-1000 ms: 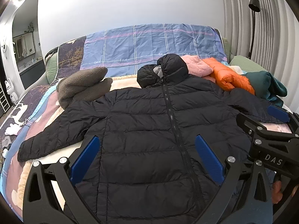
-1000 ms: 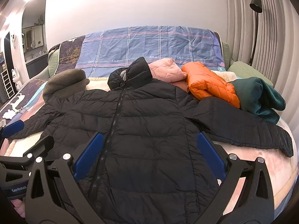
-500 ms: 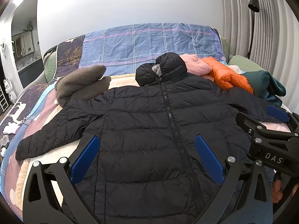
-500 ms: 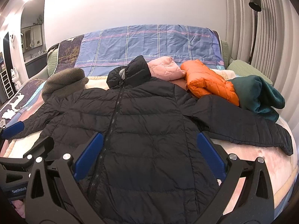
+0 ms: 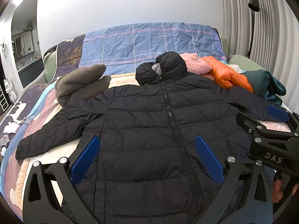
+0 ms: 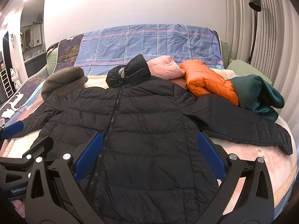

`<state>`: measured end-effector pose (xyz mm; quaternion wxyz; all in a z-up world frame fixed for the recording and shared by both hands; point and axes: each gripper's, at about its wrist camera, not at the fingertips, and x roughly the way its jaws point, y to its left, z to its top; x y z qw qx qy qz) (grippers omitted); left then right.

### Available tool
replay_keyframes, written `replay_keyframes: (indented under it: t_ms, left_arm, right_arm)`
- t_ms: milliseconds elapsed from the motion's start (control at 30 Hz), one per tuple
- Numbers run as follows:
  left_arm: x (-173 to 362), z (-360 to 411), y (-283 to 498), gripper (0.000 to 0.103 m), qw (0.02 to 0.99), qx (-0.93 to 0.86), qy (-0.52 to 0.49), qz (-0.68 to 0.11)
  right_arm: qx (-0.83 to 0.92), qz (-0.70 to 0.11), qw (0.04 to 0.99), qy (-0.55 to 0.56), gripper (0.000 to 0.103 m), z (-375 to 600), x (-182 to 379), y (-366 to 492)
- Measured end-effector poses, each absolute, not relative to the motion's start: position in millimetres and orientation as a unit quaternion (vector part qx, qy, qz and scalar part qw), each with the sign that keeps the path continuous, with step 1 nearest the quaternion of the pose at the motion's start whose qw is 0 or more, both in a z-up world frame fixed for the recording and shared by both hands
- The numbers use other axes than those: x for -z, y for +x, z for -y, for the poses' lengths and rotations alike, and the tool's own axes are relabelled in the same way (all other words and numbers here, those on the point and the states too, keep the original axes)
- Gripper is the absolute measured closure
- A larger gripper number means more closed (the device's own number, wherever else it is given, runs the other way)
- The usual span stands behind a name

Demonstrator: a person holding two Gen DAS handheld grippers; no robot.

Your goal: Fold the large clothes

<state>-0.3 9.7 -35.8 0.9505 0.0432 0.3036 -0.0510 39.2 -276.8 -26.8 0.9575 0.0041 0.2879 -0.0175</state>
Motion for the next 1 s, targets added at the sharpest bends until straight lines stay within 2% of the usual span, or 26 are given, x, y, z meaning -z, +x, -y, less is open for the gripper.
replay_keyframes:
  t_ms: [1000]
  left_arm:
    - [44,-5,0,0.001,0.948,0.058,0.059,-0.307]
  right_arm:
    - [0.042,-0.313,0.949,-0.002,0.002,283,38,46]
